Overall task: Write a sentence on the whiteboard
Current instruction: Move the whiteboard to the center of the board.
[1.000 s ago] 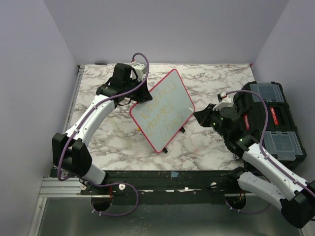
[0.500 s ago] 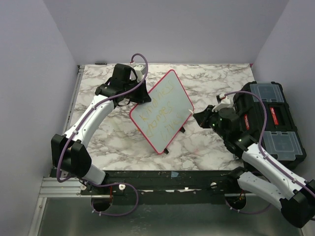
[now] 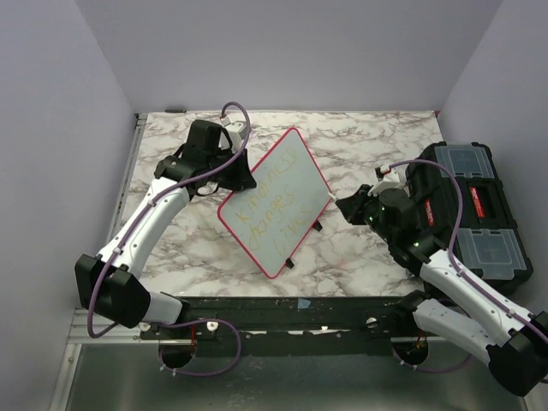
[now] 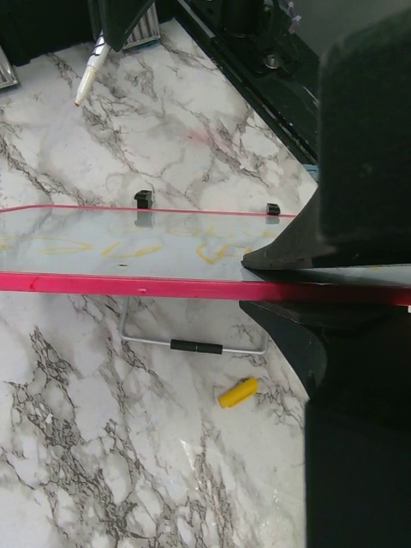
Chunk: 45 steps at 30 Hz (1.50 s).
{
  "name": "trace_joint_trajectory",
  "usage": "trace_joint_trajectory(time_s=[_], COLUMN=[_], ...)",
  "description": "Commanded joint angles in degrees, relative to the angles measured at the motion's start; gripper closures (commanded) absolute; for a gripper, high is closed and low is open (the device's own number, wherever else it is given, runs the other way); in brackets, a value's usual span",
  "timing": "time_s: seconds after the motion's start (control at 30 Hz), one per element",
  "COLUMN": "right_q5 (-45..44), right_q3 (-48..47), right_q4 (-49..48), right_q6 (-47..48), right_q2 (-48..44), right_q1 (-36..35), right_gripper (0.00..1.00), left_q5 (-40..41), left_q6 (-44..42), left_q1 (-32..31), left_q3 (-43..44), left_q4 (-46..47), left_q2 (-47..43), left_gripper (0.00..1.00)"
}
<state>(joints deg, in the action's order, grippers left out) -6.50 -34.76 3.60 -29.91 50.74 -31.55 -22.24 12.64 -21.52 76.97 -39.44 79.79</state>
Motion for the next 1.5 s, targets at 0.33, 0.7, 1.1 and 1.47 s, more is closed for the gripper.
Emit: trace_joint_trajectory(time_s=[0.33,0.7,1.1,1.47], right_q5=[1.1,1.4,1.0,-4.4], right_q3=[1.1,1.9,2.5,3.4], right_q4=[-0.5,-1.1,-1.0,0.2], right_q6=[0.8,0.3,-0.5,-1.7], right_q2=[0.2,0.1,-1.0,-4.9], right_q1=[-0.4,-0.3,-0.4,-0.4], right_gripper=[0.99,0.99,0.99,0.99], left_q5=[10.4,12.6,8.8,8.4], left_q6=[0.4,7.6,14.5,15.9], left_q1=[0.0,0.1,-3.2,-11.8], left_q3=[-12.7,-22.9,-31.3,-30.3], left_q4=[-2.7,2.4,12.9,19.6], left_q2=[-6.3,-13.1,-10.9,-3.8], left_gripper=[1.0,1.0,1.0,1.0])
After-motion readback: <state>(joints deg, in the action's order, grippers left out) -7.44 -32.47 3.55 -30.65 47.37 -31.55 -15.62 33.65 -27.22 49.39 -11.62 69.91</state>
